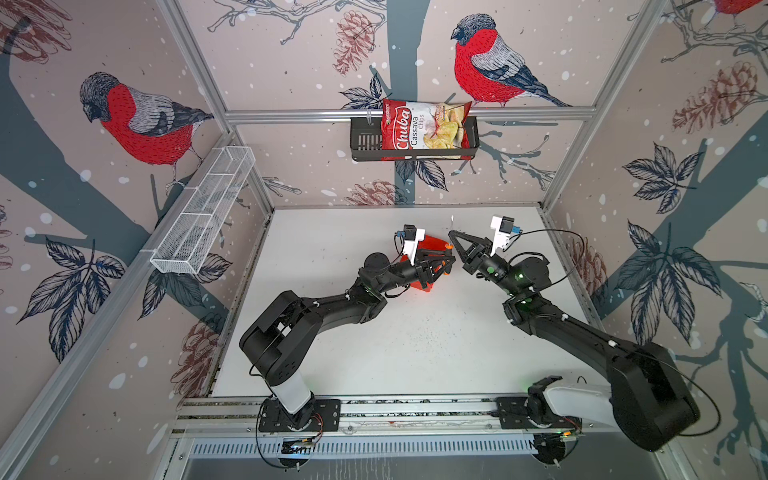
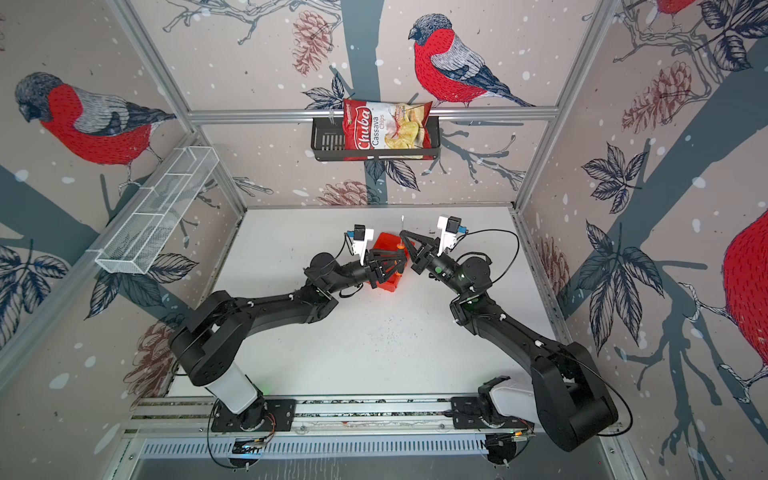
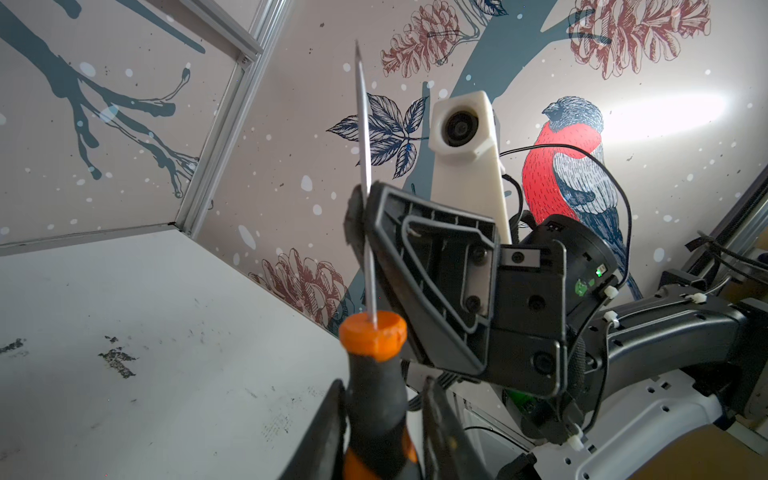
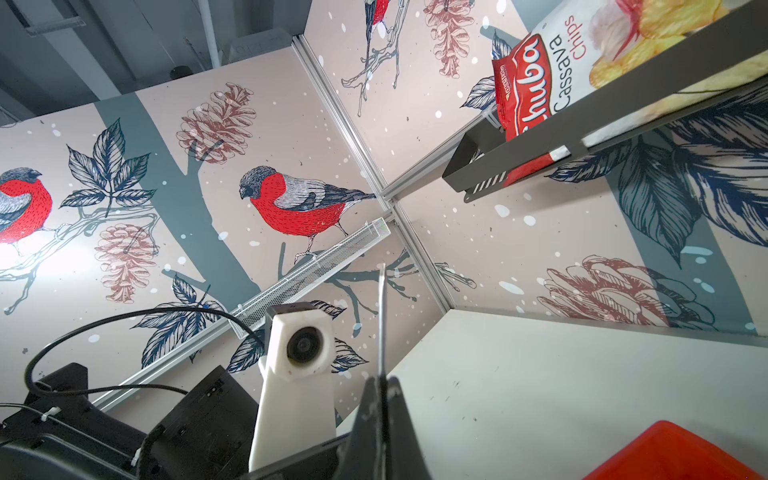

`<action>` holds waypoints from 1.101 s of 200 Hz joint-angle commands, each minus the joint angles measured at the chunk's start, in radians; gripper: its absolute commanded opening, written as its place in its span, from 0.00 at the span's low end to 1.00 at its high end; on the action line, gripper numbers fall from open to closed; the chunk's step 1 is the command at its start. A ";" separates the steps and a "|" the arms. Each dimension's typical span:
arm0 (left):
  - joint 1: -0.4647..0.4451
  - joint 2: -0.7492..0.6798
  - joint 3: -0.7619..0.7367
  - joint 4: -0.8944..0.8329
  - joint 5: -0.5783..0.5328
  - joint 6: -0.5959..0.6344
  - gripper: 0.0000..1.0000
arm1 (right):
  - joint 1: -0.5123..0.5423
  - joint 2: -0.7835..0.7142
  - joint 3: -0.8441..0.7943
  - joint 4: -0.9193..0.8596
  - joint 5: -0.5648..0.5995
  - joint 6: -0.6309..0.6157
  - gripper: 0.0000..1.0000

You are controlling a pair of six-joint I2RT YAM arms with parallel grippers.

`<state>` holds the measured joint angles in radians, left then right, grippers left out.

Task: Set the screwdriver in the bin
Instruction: 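Close the left gripper on the screwdriver handle while the right gripper holds it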

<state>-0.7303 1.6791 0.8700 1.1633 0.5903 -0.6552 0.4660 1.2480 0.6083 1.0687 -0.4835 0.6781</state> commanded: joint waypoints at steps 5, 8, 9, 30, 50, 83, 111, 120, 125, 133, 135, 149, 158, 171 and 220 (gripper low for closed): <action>-0.001 -0.013 -0.007 0.030 -0.009 0.020 0.18 | 0.002 0.001 0.001 0.037 0.019 -0.015 0.00; -0.001 -0.013 -0.007 0.031 -0.009 0.020 0.16 | 0.002 0.001 0.001 0.036 0.018 -0.015 0.00; -0.001 -0.014 -0.008 0.030 -0.009 0.021 0.16 | 0.002 0.001 0.001 0.036 0.019 -0.015 0.00; -0.001 -0.020 -0.015 0.031 -0.019 0.026 0.12 | 0.001 0.001 0.004 0.029 0.025 -0.018 0.02; -0.001 -0.026 -0.018 0.022 -0.027 0.035 0.11 | 0.001 -0.002 0.010 0.006 0.029 -0.031 0.05; -0.002 -0.048 -0.019 -0.011 -0.047 0.068 0.09 | 0.001 -0.011 0.016 -0.009 0.039 -0.041 0.10; -0.001 -0.049 -0.020 -0.017 -0.051 0.077 0.09 | 0.004 -0.009 0.022 -0.015 0.022 -0.043 0.01; -0.001 -0.045 -0.015 -0.012 -0.049 0.068 0.12 | 0.009 -0.010 0.022 -0.018 0.016 -0.050 0.00; -0.001 -0.043 -0.013 -0.007 -0.047 0.062 0.13 | 0.012 -0.010 0.022 -0.021 0.017 -0.055 0.00; -0.001 -0.039 -0.007 0.001 -0.046 0.052 0.16 | 0.018 -0.012 0.022 -0.030 0.017 -0.065 0.00; -0.001 -0.037 -0.005 0.003 -0.045 0.051 0.16 | 0.019 -0.013 0.022 -0.032 0.018 -0.068 0.00; 0.000 -0.033 0.010 0.006 -0.040 0.051 0.26 | 0.027 -0.016 0.024 -0.051 0.019 -0.087 0.00; 0.000 -0.033 0.013 0.004 -0.041 0.051 0.29 | 0.030 -0.019 0.025 -0.063 0.020 -0.098 0.00; 0.000 -0.034 0.013 0.007 -0.045 0.055 0.30 | 0.032 -0.022 0.026 -0.073 0.023 -0.108 0.00; 0.003 -0.043 0.007 0.009 -0.063 0.058 0.32 | 0.038 -0.015 0.025 -0.079 0.020 -0.116 0.00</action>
<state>-0.7296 1.6463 0.8757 1.1210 0.5407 -0.6041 0.4992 1.2304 0.6292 0.9825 -0.4549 0.5785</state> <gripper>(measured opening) 0.315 0.050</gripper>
